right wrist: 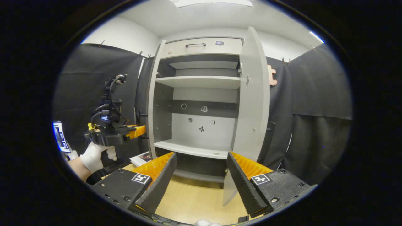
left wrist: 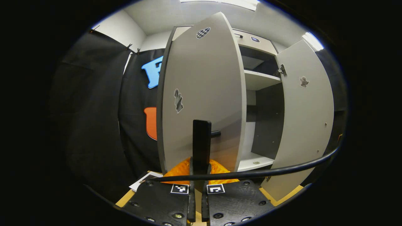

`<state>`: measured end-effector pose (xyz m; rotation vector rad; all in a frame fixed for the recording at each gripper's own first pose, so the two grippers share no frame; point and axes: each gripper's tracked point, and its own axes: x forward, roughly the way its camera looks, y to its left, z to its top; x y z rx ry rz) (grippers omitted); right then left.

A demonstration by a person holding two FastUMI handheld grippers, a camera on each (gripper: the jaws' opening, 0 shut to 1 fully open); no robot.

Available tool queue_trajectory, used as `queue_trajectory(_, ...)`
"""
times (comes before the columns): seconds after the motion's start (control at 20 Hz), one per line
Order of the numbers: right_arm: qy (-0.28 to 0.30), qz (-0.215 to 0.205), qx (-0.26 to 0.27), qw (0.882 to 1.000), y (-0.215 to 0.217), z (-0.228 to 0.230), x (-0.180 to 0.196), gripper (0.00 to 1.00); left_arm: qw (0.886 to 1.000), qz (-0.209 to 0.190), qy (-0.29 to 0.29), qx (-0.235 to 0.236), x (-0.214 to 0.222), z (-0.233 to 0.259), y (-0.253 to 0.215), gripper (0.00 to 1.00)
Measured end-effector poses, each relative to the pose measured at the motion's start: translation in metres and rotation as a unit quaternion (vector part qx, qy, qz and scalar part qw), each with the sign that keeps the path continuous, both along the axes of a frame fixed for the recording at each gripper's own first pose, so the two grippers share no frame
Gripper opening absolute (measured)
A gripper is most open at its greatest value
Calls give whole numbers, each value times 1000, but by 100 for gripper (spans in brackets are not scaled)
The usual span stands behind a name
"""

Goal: Open the right door of the double-door shoe cabinet with the right hand, and open the left door with the left hand.

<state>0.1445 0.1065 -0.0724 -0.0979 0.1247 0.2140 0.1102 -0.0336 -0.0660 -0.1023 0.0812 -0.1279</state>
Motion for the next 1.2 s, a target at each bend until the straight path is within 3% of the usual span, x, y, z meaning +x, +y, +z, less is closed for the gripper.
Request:
queue_trajectory(0.35,9,27,8,1000,23,-8,2,100,999,30,8,4,-12,-4,39,1)
queue_trajectory(0.65,13,42,10,999,38,-12,4,100,996,81,25,15,-19,-19,90,0)
queue_trajectory(1.2,10,39,5,999,48,-13,6,100,998,54,18,6,-18,-21,114,0)
